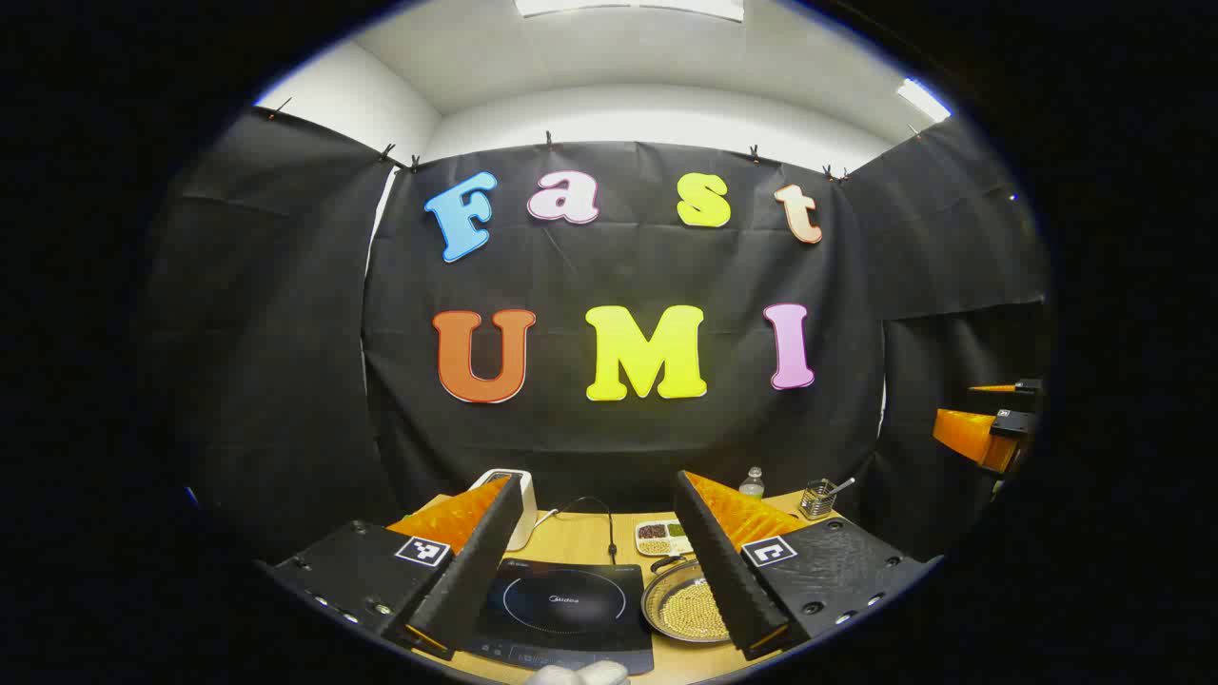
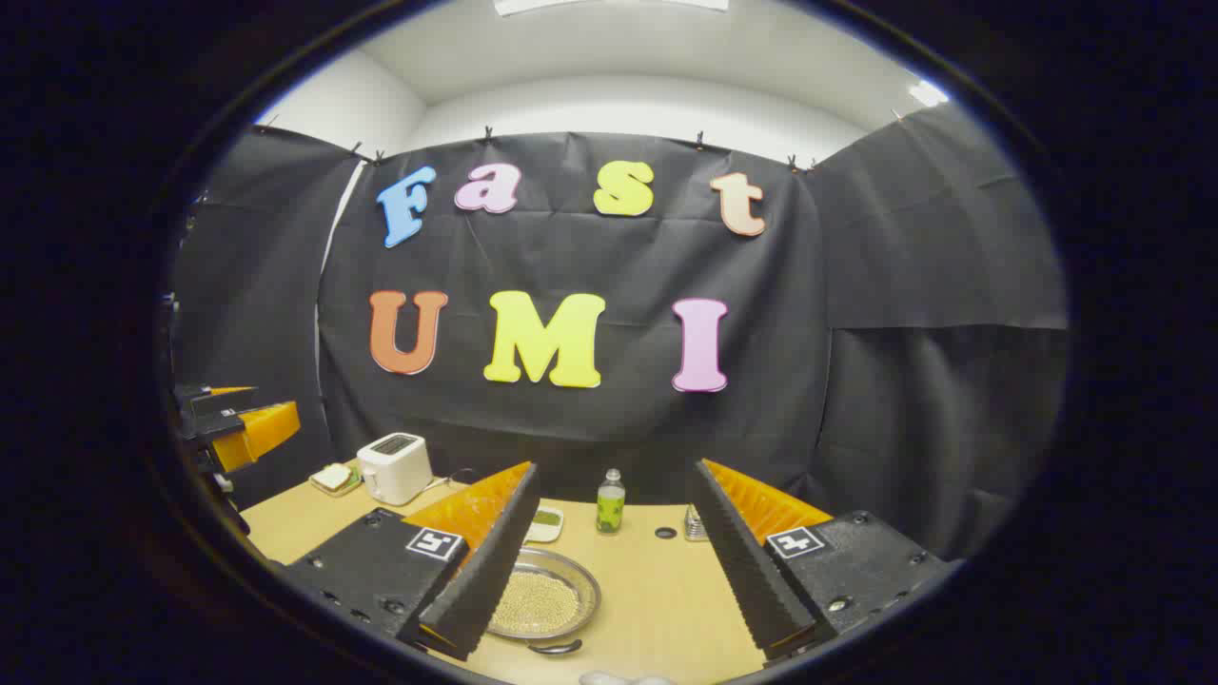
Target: First push the handle of the pot to place it horizontally, then grasp the pot with both hands and set it on the induction cooktop.
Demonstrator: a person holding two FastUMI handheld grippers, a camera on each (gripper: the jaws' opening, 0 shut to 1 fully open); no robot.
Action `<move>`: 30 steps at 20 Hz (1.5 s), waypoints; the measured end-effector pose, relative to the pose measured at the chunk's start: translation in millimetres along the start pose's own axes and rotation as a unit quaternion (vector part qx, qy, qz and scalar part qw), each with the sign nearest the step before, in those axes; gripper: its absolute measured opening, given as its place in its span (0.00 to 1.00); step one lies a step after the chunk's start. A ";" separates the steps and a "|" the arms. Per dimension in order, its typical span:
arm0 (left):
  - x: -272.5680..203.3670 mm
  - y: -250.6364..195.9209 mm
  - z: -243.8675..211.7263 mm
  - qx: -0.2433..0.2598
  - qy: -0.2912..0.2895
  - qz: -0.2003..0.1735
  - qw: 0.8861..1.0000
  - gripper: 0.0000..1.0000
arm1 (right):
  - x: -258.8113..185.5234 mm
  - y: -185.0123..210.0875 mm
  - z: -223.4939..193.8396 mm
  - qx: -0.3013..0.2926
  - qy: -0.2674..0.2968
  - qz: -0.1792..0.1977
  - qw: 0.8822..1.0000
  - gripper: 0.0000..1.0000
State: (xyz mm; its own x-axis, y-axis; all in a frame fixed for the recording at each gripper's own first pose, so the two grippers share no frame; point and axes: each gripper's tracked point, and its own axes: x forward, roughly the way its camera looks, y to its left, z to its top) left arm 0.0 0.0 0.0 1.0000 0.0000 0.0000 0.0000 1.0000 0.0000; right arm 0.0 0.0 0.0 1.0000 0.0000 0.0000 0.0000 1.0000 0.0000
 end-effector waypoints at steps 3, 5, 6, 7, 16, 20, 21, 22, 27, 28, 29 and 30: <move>-3.5 1.8 -2.4 0.000 -0.002 -0.003 1.000 0.95 | 0.2 3.3 0.8 -0.004 -0.003 0.001 1.000 1.00; -5.9 3.2 -5.0 0.003 -0.002 -0.001 1.000 0.95 | 0.1 8.0 0.2 -0.006 -0.002 0.006 1.000 0.97; -7.8 3.2 -5.9 0.003 -0.001 0.000 1.000 0.95 | -0.5 11.2 -0.2 -0.004 -0.001 0.011 1.000 0.97; -9.0 3.1 -6.6 0.004 -0.001 0.001 1.000 0.95 | -0.2 14.9 -1.1 -0.003 0.001 0.016 1.000 0.98; -16.4 0.8 -8.5 0.010 -0.004 0.006 1.000 0.95 | 8.4 26.1 -25.5 -0.007 0.049 0.045 0.998 0.97; -21.4 5.0 -13.9 0.008 -0.001 0.011 1.000 0.95 | 10.9 59.4 -62.2 -0.003 0.124 0.113 0.986 0.65; -22.9 7.1 -15.1 0.007 0.000 0.013 1.000 0.95 | 8.9 68.4 -73.3 0.001 0.143 0.137 0.980 0.53; -23.8 9.8 -16.1 0.007 0.002 0.015 1.000 0.95 | 10.1 75.6 -86.4 0.003 0.160 0.149 0.976 0.51; -28.3 21.3 -30.0 0.008 0.014 0.030 0.999 0.95 | 12.4 96.9 -175.1 0.013 0.269 0.181 0.946 0.02; -29.0 24.7 -33.3 0.009 0.017 0.035 0.999 0.95 | 11.3 98.2 -191.4 0.013 0.288 0.183 0.940 0.06; -30.0 26.9 -35.6 0.009 0.020 0.037 0.999 0.95 | 10.7 100.4 -208.8 0.009 0.307 0.183 0.934 0.04; -30.7 28.4 -39.4 0.010 0.023 0.039 0.999 0.95 | 10.8 101.5 -223.0 0.005 0.322 0.181 0.929 0.04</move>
State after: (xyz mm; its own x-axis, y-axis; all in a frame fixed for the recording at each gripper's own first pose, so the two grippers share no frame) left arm -30.7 28.4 -39.4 0.9959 0.0779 -0.0459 -0.0770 0.9968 0.0210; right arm 10.8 101.5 -223.0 0.7267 0.3402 -0.5969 -0.3337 0.9342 0.1262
